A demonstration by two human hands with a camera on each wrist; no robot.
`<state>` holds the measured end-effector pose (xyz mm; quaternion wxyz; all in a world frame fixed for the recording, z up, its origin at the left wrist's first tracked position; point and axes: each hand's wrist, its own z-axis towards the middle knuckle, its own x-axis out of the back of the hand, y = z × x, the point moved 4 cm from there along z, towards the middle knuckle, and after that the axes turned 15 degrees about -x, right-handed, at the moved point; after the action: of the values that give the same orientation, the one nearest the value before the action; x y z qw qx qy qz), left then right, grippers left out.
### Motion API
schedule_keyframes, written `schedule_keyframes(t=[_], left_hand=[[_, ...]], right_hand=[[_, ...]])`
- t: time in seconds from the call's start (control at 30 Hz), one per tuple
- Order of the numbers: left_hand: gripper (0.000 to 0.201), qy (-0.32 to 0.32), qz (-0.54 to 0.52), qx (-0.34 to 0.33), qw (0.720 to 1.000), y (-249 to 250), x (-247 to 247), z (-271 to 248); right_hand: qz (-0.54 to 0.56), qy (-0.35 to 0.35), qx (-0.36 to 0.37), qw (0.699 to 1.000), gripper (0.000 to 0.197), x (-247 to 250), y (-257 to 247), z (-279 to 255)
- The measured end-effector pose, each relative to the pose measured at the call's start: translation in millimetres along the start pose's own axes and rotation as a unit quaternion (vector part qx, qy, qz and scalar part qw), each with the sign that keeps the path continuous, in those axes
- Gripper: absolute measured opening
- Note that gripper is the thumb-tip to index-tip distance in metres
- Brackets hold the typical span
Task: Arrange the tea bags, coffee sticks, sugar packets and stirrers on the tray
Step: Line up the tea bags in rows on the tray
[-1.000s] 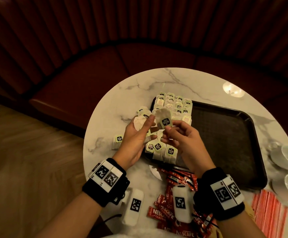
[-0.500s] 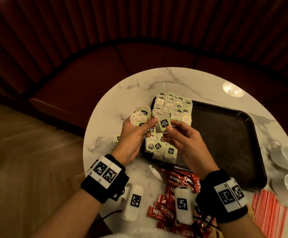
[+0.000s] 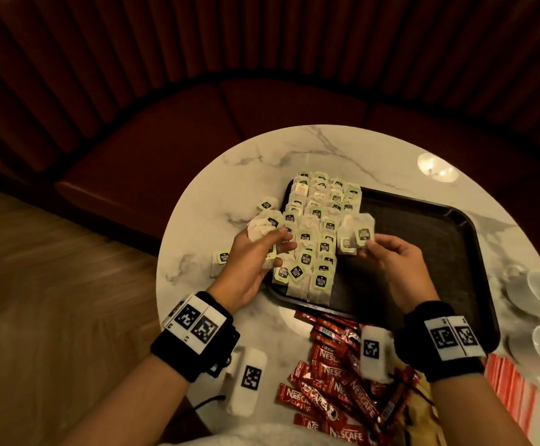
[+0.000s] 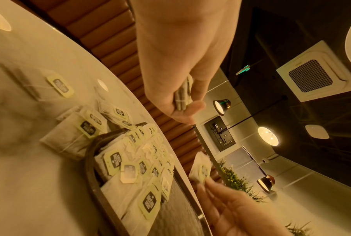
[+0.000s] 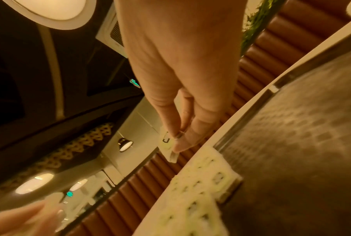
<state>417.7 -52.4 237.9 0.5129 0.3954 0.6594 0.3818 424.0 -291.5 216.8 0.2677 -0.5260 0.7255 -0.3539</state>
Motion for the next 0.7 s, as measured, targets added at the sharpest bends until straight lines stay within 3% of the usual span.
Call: schedule_keyframes(t=[0.1, 0.23, 0.37, 0.47, 0.7], left_hand=[[0.023, -0.005, 0.007, 0.008, 1.000, -3.0, 2.0, -1.2], [0.011, -0.012, 0.011, 0.014, 1.000, -5.9, 0.1, -2.1], [0.007, -0.016, 0.017, 0.013, 1.000, -5.1, 1.2, -2.1], [0.006, -0.017, 0.024, 0.011, 0.999, -3.9, 3.3, -2.1], [0.010, -0.018, 0.010, 0.021, 1.000, -4.0, 1.5, -1.5]], right_hand=[[-0.008, 0.038, -0.056, 0.998, 0.010, 11.6, 12.8, 20.9], [-0.083, 0.025, -0.096, 0.992, 0.005, 5.4, 29.3, 34.3], [-0.205, 0.068, -0.064, 0.974, 0.021, 3.3, 30.3, 38.5], [-0.305, 0.084, -0.031, 0.948, 0.015, -1.4, 25.1, 35.1], [-0.296, 0.087, -0.044, 0.950, 0.021, -1.0, 20.7, 33.6]])
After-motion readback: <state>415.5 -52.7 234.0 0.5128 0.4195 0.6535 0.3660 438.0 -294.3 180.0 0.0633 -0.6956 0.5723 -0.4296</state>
